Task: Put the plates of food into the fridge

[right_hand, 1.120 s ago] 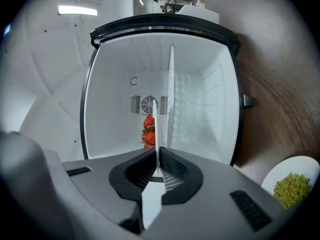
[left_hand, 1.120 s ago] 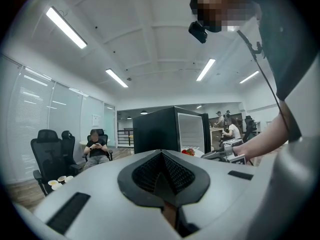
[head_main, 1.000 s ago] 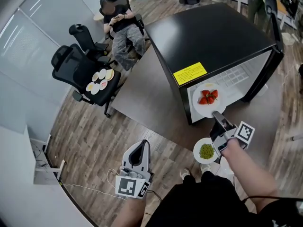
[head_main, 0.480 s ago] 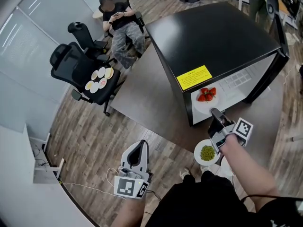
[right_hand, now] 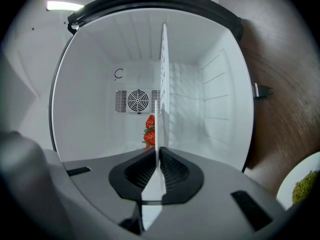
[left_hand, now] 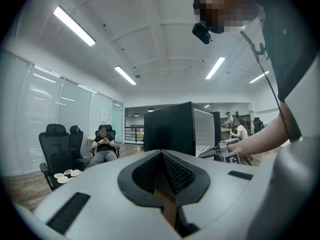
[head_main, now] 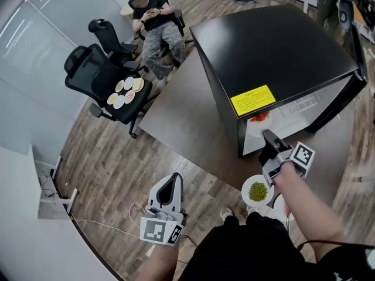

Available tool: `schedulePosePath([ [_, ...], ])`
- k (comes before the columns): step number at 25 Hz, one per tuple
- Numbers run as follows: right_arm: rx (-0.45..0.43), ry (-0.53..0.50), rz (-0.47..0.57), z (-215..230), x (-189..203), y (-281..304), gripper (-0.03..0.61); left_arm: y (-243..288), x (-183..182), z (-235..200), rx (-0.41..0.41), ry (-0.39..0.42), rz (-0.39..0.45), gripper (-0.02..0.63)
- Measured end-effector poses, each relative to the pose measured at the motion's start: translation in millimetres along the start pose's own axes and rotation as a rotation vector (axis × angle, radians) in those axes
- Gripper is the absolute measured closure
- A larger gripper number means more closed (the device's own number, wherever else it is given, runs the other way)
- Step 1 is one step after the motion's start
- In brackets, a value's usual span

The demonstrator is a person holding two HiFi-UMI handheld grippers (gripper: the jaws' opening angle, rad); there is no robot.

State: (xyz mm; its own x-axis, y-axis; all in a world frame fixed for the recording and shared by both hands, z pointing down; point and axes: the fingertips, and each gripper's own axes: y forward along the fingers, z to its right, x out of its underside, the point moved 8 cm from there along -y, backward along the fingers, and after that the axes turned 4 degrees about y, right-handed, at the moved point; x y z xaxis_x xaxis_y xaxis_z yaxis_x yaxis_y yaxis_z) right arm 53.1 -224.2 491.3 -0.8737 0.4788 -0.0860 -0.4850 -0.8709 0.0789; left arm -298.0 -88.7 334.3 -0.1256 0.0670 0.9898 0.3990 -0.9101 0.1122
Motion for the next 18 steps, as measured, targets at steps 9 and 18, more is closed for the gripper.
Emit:
schedulePosePath([
  [9, 0.033, -0.004, -0.012, -3, -2, 9, 0.557, -4, 1, -3, -0.026, -0.009, -0.001, 0.609],
  [18, 0.004, 0.002, -0.031, -1, -5, 15, 0.557, -10, 2, 4, -0.026, 0.0, -0.004, 0.609],
])
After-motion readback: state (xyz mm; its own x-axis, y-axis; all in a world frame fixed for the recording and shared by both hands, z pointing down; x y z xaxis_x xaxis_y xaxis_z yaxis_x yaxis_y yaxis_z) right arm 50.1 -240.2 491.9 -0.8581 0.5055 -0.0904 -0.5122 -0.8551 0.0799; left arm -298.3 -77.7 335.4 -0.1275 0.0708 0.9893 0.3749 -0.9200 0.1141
